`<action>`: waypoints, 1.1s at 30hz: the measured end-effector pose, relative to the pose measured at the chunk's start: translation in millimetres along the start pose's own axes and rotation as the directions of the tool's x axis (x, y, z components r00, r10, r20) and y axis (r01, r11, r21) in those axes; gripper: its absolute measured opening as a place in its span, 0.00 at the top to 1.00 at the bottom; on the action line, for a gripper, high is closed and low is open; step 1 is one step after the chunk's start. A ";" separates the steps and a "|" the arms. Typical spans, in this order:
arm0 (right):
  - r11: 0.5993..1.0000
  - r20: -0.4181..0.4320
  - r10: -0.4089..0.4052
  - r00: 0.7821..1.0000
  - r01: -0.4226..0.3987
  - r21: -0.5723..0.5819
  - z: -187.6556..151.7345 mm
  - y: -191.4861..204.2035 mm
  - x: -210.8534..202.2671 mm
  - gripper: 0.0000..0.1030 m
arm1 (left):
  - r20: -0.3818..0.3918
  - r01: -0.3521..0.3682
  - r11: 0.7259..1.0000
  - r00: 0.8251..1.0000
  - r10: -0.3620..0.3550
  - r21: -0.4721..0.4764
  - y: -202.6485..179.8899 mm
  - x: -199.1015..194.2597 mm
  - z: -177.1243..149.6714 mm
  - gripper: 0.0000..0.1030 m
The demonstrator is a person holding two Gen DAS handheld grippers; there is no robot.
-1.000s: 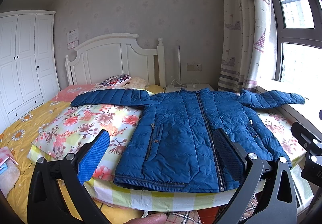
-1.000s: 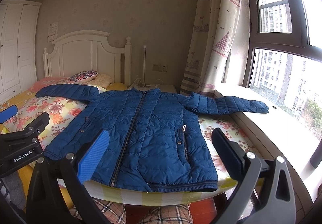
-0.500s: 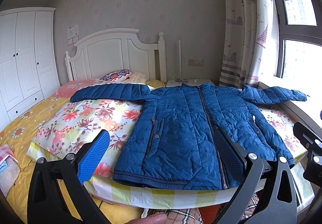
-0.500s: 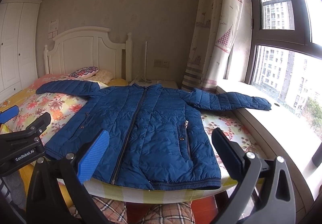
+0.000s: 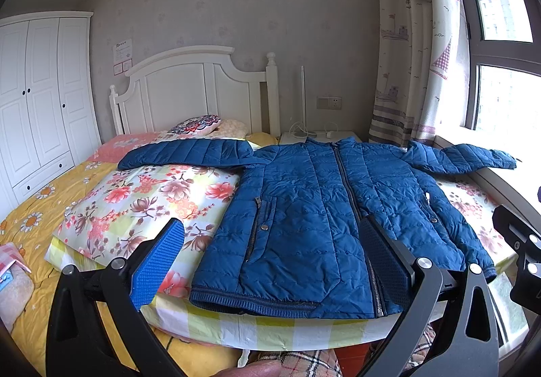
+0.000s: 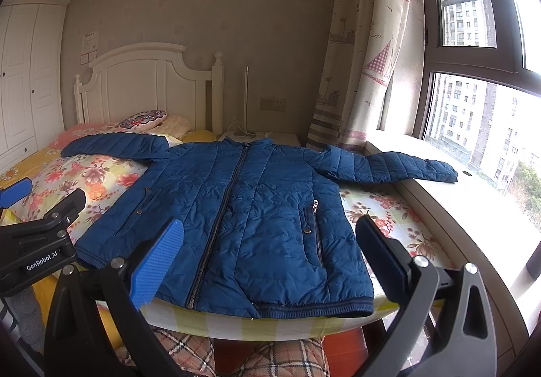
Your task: Fold large clothes
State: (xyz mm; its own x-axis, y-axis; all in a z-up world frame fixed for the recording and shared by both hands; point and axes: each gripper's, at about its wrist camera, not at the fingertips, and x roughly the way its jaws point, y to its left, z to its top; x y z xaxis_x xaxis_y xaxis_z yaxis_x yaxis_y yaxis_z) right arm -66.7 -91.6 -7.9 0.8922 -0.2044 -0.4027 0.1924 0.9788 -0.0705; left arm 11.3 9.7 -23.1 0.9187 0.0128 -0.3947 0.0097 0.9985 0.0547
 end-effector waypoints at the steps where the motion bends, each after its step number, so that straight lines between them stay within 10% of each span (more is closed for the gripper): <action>1: 1.000 0.000 0.001 1.000 -0.001 -0.001 -0.6 0.6 0.2 0.02 | 0.000 0.000 1.000 1.000 0.000 0.000 0.1 0.0 0.0 0.04; 20: 1.000 -0.037 0.026 0.999 -0.026 0.001 -9.5 0.3 19.3 0.02 | -0.050 0.003 1.000 0.999 -0.002 0.004 1.9 19.6 -10.2 0.04; 26: 0.999 -0.085 0.021 0.996 -0.018 0.036 -5.0 -14.1 78.2 0.02 | -0.142 -0.016 0.999 0.990 0.021 0.032 -9.9 78.2 -12.7 0.04; 33: 0.983 -0.236 0.013 0.972 0.032 0.183 -4.6 -64.4 175.1 0.02 | -0.342 0.018 0.992 0.939 0.027 0.128 -49.0 212.1 25.4 0.04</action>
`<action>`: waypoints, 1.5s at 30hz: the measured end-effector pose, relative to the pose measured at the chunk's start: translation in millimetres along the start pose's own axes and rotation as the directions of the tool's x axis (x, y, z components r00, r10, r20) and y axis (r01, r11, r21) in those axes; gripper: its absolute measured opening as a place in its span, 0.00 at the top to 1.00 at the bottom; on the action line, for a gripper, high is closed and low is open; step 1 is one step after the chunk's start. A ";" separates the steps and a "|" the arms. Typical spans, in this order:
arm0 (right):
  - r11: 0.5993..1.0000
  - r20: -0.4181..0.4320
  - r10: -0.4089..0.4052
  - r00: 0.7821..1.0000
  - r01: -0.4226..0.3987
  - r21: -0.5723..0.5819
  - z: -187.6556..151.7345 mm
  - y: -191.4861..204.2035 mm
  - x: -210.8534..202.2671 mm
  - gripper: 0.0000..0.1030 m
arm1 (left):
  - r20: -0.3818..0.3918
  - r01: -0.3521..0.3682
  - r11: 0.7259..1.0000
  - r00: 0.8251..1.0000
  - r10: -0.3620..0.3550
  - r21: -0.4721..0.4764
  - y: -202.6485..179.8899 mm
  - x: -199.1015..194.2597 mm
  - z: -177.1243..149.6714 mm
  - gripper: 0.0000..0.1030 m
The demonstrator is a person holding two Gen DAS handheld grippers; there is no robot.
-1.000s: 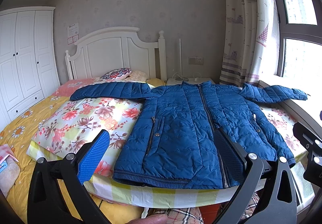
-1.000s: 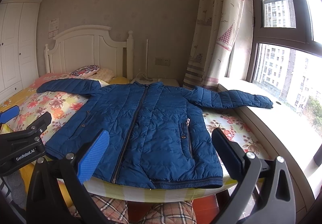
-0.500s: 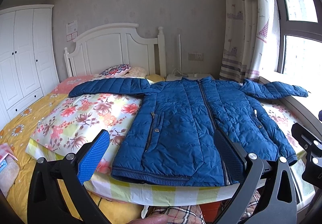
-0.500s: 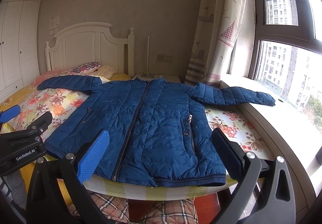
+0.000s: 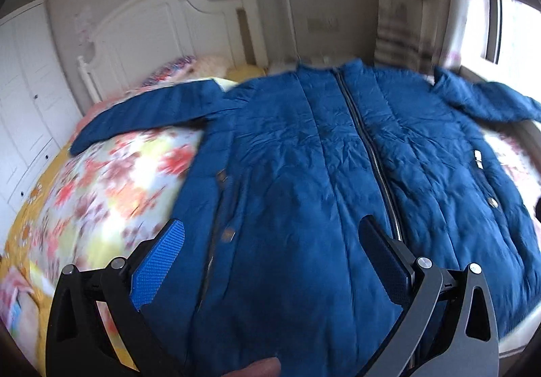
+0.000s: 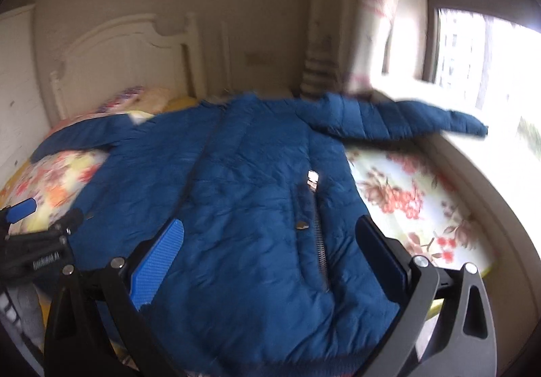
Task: Fold large clothes
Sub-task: 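Lower both tools onto the jacket front near the zipper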
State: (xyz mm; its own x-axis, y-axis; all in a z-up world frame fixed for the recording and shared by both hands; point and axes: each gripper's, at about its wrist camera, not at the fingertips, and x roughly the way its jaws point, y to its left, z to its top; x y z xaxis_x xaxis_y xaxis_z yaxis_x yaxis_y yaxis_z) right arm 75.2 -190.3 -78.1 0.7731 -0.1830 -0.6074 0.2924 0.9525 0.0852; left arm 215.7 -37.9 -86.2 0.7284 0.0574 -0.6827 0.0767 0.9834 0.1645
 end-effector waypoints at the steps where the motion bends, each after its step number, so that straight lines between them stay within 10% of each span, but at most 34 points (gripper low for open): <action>1: 0.999 -0.010 -0.008 1.000 0.008 0.036 3.0 -13.1 10.1 0.02 | -0.013 0.007 1.000 1.000 -0.007 0.011 -3.8 10.3 9.9 0.04; 12: 0.920 -0.022 -0.162 0.986 0.160 0.358 53.7 -179.0 82.8 0.04 | -0.129 0.061 0.998 0.990 -0.063 -0.025 -13.2 147.8 83.5 0.04; 15: 0.878 0.005 -0.093 0.996 0.079 0.473 72.0 -222.3 109.4 0.05 | -0.182 0.081 0.996 0.980 -0.085 -0.034 -17.8 182.2 72.9 0.04; 27: 0.860 -0.117 -0.142 0.983 0.181 0.476 127.4 -237.6 241.8 0.16 | -0.177 0.136 0.986 0.973 -0.151 -0.093 -10.6 190.9 63.6 0.04; 30: 0.853 -0.132 -0.177 0.975 0.219 0.473 139.1 -240.2 257.0 0.44 | -0.178 0.135 0.987 0.973 -0.150 -0.091 -12.0 192.9 65.9 0.04; 33: 0.879 -0.061 -0.232 0.971 0.236 0.414 157.6 -224.3 252.9 0.88 | -0.175 0.141 0.985 0.972 -0.157 -0.096 -10.9 192.4 65.5 0.04; 40: 0.998 0.179 -0.045 0.983 0.036 0.057 212.6 -80.7 222.6 0.93 | -0.170 0.148 0.984 0.972 -0.164 -0.103 -9.1 191.6 64.7 0.04; 45: 0.964 0.114 0.203 0.972 -0.178 -0.199 200.1 33.6 226.3 0.93 | -0.166 0.152 0.983 0.972 -0.168 -0.107 -8.6 191.6 64.9 0.04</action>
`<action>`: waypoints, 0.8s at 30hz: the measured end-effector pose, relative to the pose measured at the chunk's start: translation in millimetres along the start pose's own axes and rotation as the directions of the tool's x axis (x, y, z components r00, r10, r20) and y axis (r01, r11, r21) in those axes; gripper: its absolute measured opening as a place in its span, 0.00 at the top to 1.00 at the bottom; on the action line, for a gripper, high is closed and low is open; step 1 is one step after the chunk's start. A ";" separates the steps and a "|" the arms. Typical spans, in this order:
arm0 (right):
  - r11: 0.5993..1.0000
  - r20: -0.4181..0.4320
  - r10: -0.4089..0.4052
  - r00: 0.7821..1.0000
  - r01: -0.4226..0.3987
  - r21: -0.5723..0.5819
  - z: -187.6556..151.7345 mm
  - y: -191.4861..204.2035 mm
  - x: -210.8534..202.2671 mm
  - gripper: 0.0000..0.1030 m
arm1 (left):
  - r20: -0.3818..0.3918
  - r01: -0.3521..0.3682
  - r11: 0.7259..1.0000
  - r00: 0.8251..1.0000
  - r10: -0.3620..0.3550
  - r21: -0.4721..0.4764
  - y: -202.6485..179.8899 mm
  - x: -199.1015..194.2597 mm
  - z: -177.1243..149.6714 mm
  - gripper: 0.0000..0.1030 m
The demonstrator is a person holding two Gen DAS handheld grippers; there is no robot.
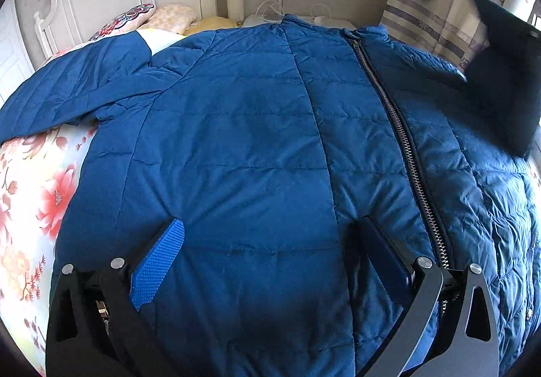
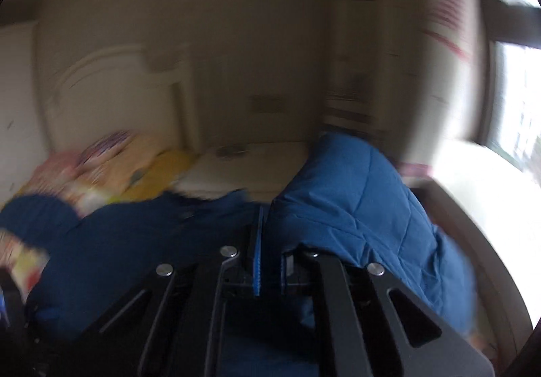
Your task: Fold large clothes
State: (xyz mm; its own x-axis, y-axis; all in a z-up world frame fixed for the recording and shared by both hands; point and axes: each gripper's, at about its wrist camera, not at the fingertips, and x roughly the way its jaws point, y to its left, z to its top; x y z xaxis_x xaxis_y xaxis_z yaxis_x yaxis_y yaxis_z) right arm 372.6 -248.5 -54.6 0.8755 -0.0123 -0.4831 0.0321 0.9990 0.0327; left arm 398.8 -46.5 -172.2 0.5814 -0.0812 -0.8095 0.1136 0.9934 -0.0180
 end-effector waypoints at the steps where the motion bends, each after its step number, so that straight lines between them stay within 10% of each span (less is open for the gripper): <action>1: 0.998 -0.036 0.051 0.998 -0.052 -0.018 -4.6 15.9 9.2 0.93 | 0.001 0.001 1.000 1.000 -0.001 -0.001 -0.3 -0.3 -0.3 0.04; 5: 0.983 -0.339 0.137 0.931 -0.169 -0.068 -52.1 57.8 72.7 0.86 | 0.002 0.006 1.000 1.000 -0.006 -0.004 0.8 -0.3 0.7 0.04; 10: 0.970 -0.411 0.203 0.889 -0.241 -0.043 -68.3 54.7 63.8 0.29 | 0.004 0.009 1.000 1.000 -0.009 -0.006 2.4 0.3 0.3 0.04; 16: 0.972 -0.304 0.235 0.923 -0.226 0.064 -65.7 -7.1 -13.8 0.30 | 0.007 0.012 1.000 1.000 -0.012 -0.009 2.2 -0.2 -0.7 0.04; 20: 0.979 -0.291 0.151 0.945 -0.102 0.175 -90.6 -53.5 -31.9 0.48 | -0.007 -0.015 1.000 1.000 0.015 0.008 -3.2 -5.4 -0.2 0.04; 24: 0.956 -0.317 0.128 0.940 -0.033 0.291 -121.1 -79.2 -42.1 0.51 | 0.086 -0.019 0.987 0.996 0.005 0.159 -49.7 -39.9 22.3 0.04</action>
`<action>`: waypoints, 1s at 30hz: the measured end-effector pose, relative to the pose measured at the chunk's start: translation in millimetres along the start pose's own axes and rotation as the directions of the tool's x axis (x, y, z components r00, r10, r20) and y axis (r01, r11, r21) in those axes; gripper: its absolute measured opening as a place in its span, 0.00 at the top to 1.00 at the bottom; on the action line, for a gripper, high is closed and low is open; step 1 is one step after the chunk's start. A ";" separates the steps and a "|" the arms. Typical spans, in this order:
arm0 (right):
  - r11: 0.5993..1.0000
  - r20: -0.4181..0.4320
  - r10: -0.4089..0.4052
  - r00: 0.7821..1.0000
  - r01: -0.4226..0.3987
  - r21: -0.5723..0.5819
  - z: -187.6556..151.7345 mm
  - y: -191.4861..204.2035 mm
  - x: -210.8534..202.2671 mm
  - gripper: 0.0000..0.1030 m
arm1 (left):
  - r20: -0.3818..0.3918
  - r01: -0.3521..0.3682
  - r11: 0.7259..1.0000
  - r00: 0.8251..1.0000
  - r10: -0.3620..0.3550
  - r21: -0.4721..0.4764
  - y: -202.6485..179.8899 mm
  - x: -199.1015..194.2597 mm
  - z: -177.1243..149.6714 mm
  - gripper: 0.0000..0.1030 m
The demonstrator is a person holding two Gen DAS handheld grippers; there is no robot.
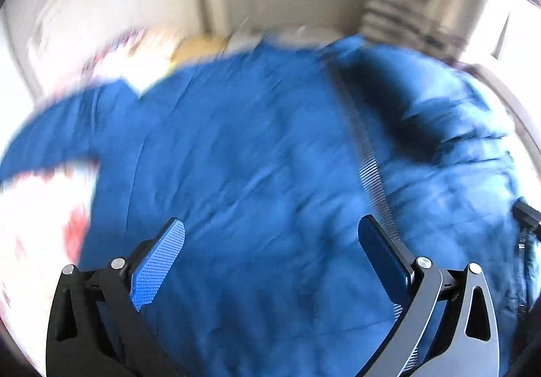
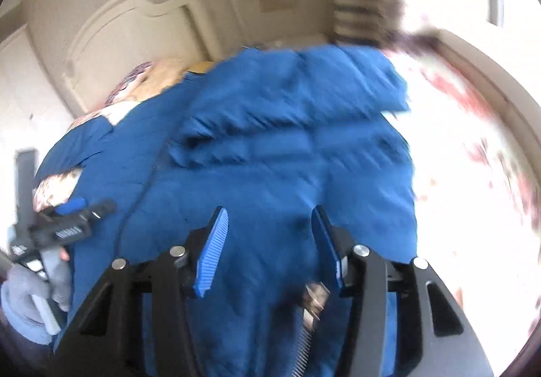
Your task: Fold large clothes
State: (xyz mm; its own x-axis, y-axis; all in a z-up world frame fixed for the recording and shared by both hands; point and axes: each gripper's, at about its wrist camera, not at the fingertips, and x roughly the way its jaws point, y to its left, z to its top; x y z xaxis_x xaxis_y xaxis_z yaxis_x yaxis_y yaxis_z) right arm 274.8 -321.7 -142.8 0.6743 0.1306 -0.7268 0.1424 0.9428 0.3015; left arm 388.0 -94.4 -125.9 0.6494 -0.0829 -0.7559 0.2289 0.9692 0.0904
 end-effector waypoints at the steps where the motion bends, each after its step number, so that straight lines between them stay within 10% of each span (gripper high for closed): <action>1: 1.000 0.006 0.005 1.000 -0.005 0.020 -6.5 -4.6 0.8 0.51 | 0.031 0.002 0.999 0.999 -0.004 0.053 -15.4 -7.0 10.4 0.04; 6: 0.999 0.051 -0.016 0.999 0.015 0.031 -13.9 -9.3 4.3 0.51 | 0.083 0.043 0.952 0.994 -0.072 0.303 -111.2 -4.7 61.5 0.04; 13: 0.998 0.071 0.010 0.997 -0.015 0.067 -18.0 -17.5 2.5 0.51 | 0.062 0.042 0.817 0.994 -0.095 0.575 -228.2 39.9 82.4 0.08; 18: 0.997 0.073 0.017 0.997 -0.022 0.073 -18.8 -19.7 2.3 0.51 | -0.001 0.118 0.796 0.989 -0.146 0.593 -238.9 62.7 78.6 0.59; 23: 0.996 0.077 0.028 0.997 -0.034 0.081 -24.8 -22.7 -0.5 0.51 | 0.096 0.359 0.899 0.915 -0.392 0.249 -156.6 19.4 103.8 0.79; 26: 0.995 0.082 0.035 0.996 -0.042 0.085 -26.1 -25.8 -0.9 0.51 | 0.198 0.569 0.808 0.819 -0.539 -0.153 -47.0 11.2 104.9 0.79; 30: 0.995 0.082 0.040 0.996 -0.047 0.086 -26.1 -27.4 0.2 0.50 | 0.201 0.618 0.658 0.776 -0.597 -0.430 48.6 45.8 61.9 0.79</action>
State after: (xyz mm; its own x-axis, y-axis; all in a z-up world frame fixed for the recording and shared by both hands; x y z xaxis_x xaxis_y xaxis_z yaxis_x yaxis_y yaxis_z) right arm 252.1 -339.5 -167.3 0.7364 0.1427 -0.6614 0.1721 0.9059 0.3870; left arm 473.7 -65.5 -116.0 0.5129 -0.6900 -0.5108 0.2398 0.6865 -0.6865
